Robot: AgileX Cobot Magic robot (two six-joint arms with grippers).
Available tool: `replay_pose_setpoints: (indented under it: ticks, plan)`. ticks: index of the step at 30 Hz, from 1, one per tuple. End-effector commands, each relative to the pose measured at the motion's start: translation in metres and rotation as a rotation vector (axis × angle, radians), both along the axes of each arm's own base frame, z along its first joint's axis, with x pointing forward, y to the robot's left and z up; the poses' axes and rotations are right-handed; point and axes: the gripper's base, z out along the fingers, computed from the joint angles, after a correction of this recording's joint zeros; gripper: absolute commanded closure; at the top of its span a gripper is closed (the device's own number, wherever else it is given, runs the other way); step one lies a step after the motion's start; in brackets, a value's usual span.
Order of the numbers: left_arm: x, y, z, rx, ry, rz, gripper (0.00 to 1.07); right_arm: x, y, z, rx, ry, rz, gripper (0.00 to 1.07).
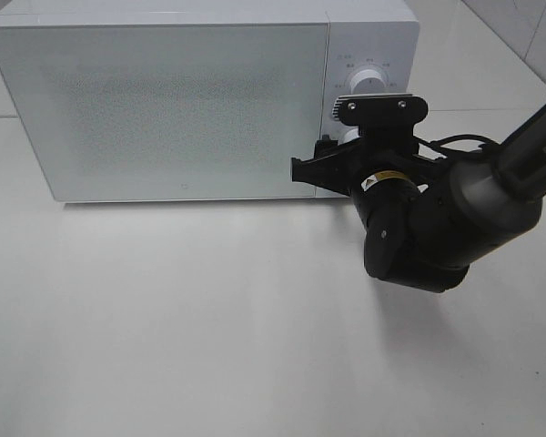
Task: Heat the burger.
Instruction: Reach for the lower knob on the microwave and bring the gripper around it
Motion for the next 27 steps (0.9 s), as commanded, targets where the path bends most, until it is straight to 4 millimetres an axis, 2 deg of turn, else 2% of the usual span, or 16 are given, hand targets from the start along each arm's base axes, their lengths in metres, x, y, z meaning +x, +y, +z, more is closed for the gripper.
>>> replay_pose_setpoints:
  ticks: [1,2,3,4,6,19,22,27]
  plan:
    - [-0.002,-0.001,-0.001,-0.005,-0.025,-0.001,0.06,0.005,-0.001,0.008,-0.004,-0.072,-0.012,0.65]
    - [-0.002,-0.001,-0.001,-0.005,-0.025,-0.001,0.06,0.005,-0.001,0.008,-0.004,-0.072,-0.012,0.65]
    - [-0.002,-0.001,-0.001,-0.005,-0.025,-0.001,0.06,0.005,-0.002,0.010,-0.008,-0.094,-0.017,0.73]
    - [-0.002,-0.001,-0.001,-0.005,-0.025,-0.001,0.06,0.005,-0.002,0.010,-0.008,-0.094,-0.017,0.73]
    - [-0.002,-0.001,-0.001,-0.005,-0.025,-0.001,0.06,0.005,-0.002,0.011,-0.016,-0.103,-0.018,1.06]
    - [-0.002,-0.001,-0.001,-0.005,-0.025,-0.001,0.06,0.005,-0.003,0.015,-0.014,-0.147,-0.026,1.07]
    - [-0.002,-0.001,-0.001,-0.005,-0.025,-0.001,0.06,0.006,-0.003,0.017,0.017,-0.165,-0.031,1.07]
    - [-0.002,-0.001,-0.001,-0.005,-0.025,-0.001,0.06,0.006,-0.002,0.018,0.165,-0.177,-0.046,1.07]
